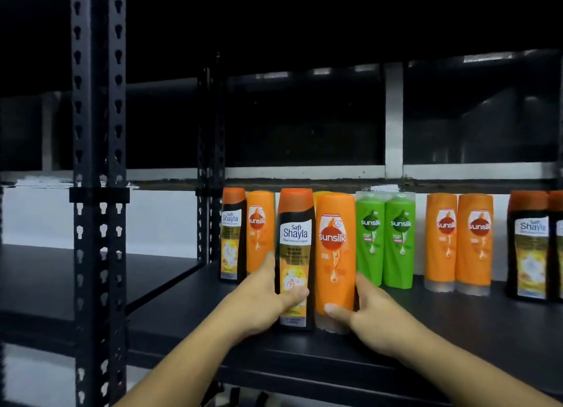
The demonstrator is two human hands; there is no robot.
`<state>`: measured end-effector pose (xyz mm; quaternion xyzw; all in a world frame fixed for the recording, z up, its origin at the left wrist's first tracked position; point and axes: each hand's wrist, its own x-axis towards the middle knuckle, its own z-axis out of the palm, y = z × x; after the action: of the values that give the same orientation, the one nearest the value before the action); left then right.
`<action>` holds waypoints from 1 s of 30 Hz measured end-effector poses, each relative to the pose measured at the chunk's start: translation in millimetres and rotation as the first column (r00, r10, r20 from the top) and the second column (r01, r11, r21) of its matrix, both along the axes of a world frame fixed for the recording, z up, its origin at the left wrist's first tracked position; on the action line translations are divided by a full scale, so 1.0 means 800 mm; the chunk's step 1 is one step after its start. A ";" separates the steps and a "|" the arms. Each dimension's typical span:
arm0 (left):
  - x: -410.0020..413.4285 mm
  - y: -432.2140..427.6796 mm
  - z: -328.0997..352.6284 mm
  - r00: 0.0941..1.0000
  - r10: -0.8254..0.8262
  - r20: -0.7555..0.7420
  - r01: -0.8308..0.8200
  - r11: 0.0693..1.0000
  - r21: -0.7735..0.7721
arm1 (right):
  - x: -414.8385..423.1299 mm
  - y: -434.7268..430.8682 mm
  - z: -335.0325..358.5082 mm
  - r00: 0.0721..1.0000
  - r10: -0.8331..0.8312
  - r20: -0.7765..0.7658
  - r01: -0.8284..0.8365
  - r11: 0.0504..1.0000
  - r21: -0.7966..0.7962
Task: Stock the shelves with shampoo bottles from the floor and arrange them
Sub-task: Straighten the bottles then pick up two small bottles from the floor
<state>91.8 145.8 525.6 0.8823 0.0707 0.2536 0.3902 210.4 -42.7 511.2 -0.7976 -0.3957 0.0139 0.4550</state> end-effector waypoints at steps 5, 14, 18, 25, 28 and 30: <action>0.049 0.024 0.014 0.994 0.074 -0.082 -0.068 0.995 0.076 | 0.036 0.027 0.013 0.998 -0.057 -0.009 0.056 0.995 -0.087; 0.115 0.049 0.025 0.977 0.174 -0.122 -0.154 0.975 0.158 | 0.091 0.077 0.022 0.989 -0.144 -0.041 0.137 0.981 -0.134; 0.124 0.052 0.008 0.982 0.189 -0.025 -0.185 0.975 0.128 | 0.105 0.085 0.008 0.984 -0.178 -0.010 0.177 0.980 -0.092; 0.127 0.057 0.001 0.984 0.179 -0.015 -0.175 0.976 0.127 | 0.106 0.087 -0.001 0.977 -0.206 0.053 0.206 0.979 -0.002; 0.128 0.059 0.000 0.982 0.187 -0.021 -0.181 0.970 0.159 | 0.109 0.086 -0.002 0.974 -0.214 0.077 0.215 0.976 -0.014; 0.129 0.061 -0.002 0.981 0.195 -0.025 -0.188 0.967 0.170 | 0.108 0.085 -0.001 0.972 -0.214 0.094 0.217 0.976 -0.026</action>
<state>194.9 194.6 524.1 0.9060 0.1422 0.2765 0.2872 296.9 25.0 510.0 -0.8438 -0.3267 -0.0646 0.4207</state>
